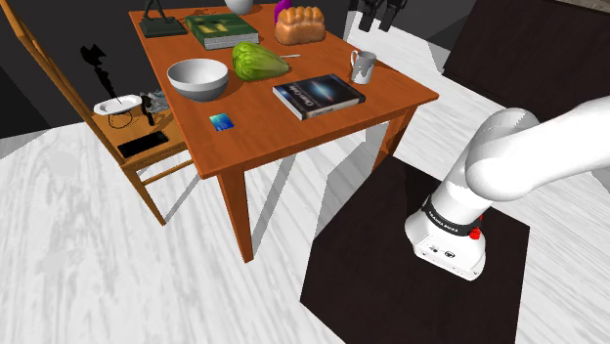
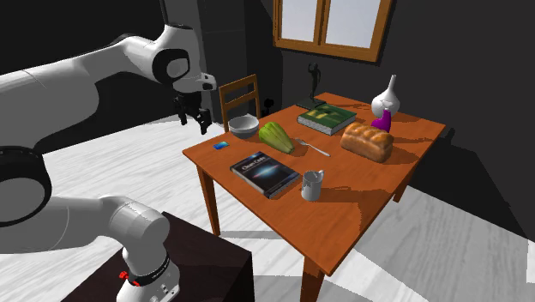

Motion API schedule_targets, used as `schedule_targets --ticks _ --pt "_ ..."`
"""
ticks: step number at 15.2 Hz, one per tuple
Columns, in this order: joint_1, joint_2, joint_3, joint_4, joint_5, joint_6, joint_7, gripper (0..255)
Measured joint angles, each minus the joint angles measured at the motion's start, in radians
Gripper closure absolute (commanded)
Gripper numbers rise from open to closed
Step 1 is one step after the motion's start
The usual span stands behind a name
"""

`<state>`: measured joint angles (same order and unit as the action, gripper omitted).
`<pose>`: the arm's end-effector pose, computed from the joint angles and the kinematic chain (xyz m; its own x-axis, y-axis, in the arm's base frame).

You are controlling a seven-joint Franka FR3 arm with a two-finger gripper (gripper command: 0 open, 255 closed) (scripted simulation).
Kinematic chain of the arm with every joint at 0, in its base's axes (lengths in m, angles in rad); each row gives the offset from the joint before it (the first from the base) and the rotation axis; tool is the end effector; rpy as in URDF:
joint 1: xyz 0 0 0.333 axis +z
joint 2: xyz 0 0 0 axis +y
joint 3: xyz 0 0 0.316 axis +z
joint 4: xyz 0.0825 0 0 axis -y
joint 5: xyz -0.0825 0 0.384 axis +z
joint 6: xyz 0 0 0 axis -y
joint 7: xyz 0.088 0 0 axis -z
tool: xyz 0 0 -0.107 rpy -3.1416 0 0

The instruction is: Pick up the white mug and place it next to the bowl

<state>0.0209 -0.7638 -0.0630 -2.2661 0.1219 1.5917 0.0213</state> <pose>0.3158 -0.0079 0.6289 0.9951 -0.0519 0.0844 -0.0373 -0.9854 -0.1663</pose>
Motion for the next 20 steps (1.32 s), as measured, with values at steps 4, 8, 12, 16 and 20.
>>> schedule_targets --ticks 4,8,12,16,20 --pt "-0.013 0.03 -0.028 -0.013 -0.024 0.036 -0.032 0" --pt "-0.037 0.112 -0.084 -0.02 -0.065 0.113 -0.094 0" --pt "-0.055 0.207 -0.133 0.001 -0.095 0.18 -0.146 0" --pt "-0.076 0.31 -0.192 0.037 -0.119 0.24 -0.209 0" --pt "-0.09 0.421 -0.241 0.085 -0.127 0.298 -0.262 0"
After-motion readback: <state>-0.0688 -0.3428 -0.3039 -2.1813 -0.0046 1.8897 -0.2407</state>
